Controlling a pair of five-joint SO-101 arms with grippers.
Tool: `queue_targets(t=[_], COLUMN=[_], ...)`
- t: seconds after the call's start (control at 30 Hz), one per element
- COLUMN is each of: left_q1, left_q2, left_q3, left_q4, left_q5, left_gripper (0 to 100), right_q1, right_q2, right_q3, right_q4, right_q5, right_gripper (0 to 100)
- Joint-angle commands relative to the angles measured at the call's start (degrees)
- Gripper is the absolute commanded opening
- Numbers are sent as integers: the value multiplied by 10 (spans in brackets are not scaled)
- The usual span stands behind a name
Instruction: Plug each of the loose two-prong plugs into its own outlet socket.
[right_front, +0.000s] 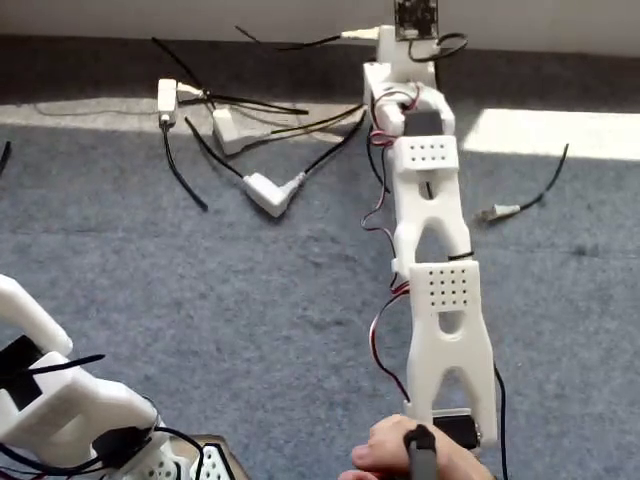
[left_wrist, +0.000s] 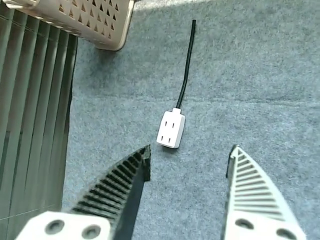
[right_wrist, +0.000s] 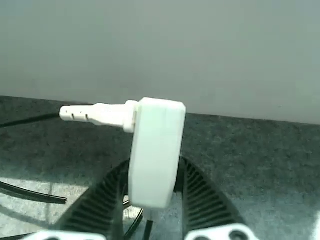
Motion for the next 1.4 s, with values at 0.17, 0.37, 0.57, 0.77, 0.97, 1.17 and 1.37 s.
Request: queue_targets(t=[0.17,0.37,0.57,0.77,0.97,1.17,1.37], left_q1=[1,7,6,-32,-87,-124,-122], left_q2=[-20,-22,-16,6,147,273,347], left_q3=[30,29,29,32,29,28,28], left_q4=[1,1,0,-76,-193,-323,-370], left_q5=[4,27,41,124,68,-56,-184], left_gripper=[242,244,245,245,245,245,245], right_q1=[-6,4,48,118,158,185,259], right_q2=[93,92,53,-88,-181,-216,-254], right_q3=[-19,-92,-256,-235,-227,-228,-228], right_q4=[-117,-85,81,273,499,634,634], right_q5=[6,2,2,5,23,107,106], right_gripper=[141,176,181,181,181,181,181])
